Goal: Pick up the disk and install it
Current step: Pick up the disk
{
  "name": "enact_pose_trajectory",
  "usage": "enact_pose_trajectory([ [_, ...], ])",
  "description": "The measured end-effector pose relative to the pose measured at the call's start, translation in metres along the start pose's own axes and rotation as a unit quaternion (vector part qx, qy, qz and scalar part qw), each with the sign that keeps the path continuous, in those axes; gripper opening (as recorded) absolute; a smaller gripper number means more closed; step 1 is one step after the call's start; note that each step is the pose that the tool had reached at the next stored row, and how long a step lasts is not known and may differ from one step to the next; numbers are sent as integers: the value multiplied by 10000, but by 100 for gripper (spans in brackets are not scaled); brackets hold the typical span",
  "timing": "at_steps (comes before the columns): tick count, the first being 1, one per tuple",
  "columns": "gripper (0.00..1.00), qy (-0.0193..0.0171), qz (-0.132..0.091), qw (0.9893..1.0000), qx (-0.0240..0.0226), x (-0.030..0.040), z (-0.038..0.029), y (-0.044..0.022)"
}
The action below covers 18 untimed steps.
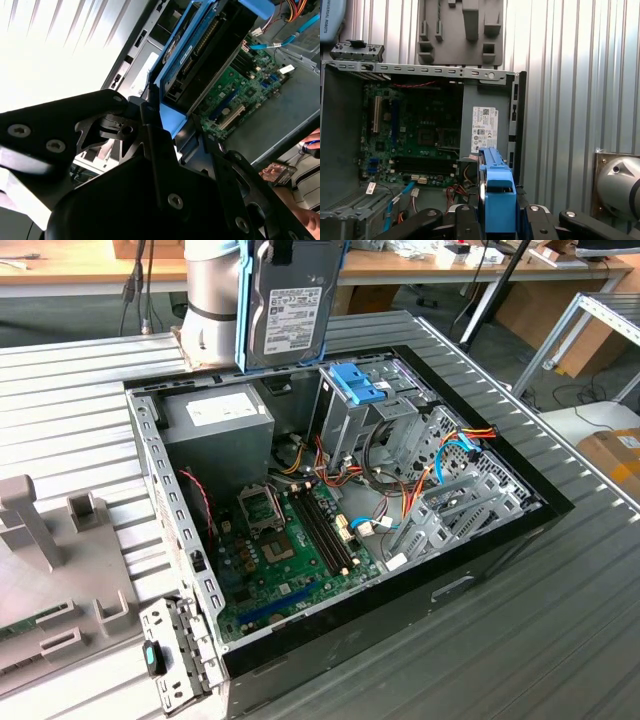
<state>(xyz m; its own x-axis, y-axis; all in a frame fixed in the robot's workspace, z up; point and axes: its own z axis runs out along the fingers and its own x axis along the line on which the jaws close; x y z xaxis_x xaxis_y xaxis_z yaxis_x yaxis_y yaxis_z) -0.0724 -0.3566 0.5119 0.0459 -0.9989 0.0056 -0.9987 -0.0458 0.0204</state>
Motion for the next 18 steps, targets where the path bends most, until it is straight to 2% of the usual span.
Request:
enact_pose_trajectory([
  [9, 37, 0, 0, 10000, 0, 5, 0, 0],
  [18, 37, 0, 0, 10000, 0, 38, 0, -12],
])
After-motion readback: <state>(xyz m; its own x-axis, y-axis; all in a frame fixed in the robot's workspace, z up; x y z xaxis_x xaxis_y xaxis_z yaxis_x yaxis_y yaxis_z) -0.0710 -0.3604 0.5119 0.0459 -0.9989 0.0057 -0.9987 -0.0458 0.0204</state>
